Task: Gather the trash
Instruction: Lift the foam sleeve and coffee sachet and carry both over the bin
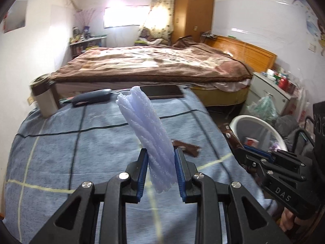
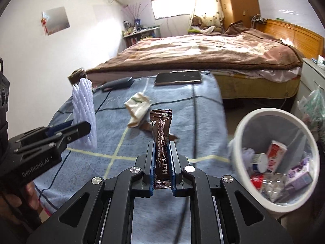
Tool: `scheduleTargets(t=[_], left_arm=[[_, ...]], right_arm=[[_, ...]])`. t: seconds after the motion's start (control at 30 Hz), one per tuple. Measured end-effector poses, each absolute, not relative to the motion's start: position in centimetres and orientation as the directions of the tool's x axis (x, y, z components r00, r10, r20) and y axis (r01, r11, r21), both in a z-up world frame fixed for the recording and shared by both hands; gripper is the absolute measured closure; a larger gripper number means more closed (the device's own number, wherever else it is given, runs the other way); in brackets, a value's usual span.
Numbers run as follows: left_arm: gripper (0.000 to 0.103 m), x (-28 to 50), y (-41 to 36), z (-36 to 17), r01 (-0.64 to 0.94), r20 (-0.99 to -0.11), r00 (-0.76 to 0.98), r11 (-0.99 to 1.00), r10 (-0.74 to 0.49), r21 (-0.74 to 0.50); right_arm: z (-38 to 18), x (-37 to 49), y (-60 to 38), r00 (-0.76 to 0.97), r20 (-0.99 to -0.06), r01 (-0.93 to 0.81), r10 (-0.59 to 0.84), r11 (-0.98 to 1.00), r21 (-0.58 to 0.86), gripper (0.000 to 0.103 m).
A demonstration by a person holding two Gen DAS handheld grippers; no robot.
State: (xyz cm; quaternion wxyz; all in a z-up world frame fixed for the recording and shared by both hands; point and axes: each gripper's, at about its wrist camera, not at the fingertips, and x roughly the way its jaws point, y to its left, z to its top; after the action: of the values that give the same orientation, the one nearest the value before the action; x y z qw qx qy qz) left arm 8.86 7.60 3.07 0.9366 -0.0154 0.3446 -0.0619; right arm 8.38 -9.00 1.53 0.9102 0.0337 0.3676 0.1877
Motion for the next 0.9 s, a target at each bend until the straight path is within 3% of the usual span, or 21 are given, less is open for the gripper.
scheduleTargets(t=[0.53,0.9], left_arm=[[0.075,10.3,-3.1,3.7,0.298,-0.63,0.725,0.952,-0.277,-0.076],[0.075,11.5,-9.8,3.1,0.415,-0.647,0.669,0.906,-0.367,-0.085]], right_arm=[[2.8,7.4,-18.5,0.743,-0.626,-0.146,0.236,0.97,0.192,0.089],[1.6,7.9,-23.7,0.738,-0.656,-0.032,0.156,0.98,0.197,0.089]])
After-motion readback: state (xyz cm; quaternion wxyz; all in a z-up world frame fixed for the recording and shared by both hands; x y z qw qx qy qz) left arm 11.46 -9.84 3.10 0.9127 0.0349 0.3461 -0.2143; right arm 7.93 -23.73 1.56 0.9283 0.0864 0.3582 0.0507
